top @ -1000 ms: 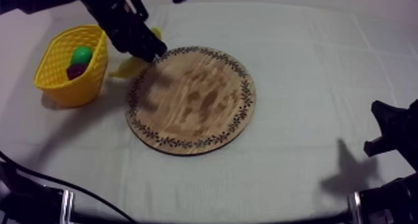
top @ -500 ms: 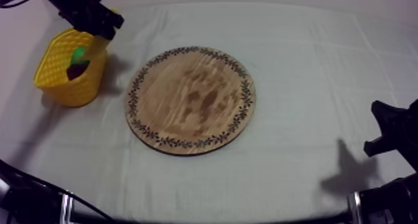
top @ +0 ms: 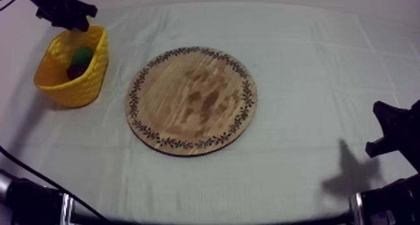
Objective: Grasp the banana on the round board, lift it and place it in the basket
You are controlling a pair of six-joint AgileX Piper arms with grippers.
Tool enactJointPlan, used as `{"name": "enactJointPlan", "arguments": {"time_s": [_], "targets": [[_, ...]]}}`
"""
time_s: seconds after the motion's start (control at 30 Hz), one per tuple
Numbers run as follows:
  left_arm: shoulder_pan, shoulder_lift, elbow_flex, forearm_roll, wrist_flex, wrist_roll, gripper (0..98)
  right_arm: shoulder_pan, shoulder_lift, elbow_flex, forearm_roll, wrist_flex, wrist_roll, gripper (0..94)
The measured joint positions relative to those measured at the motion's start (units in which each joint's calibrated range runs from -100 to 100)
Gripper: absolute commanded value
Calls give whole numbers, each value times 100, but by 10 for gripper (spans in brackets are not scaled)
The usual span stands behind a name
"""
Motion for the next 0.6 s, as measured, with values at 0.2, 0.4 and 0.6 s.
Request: {"name": "enactJointPlan", "arguments": {"time_s": [0.2, 0.4, 0.6], "targets": [[-360, 227, 129, -56, -388, -64, 132, 0, 0, 0, 0, 0, 0, 3], [-508, 429, 230, -87, -473, -75, 130, 0, 0, 0, 0, 0, 0, 3], [-547, 483, 279, -93, -484, -91, 137, 0, 0, 0, 0, 0, 0, 3]]}}
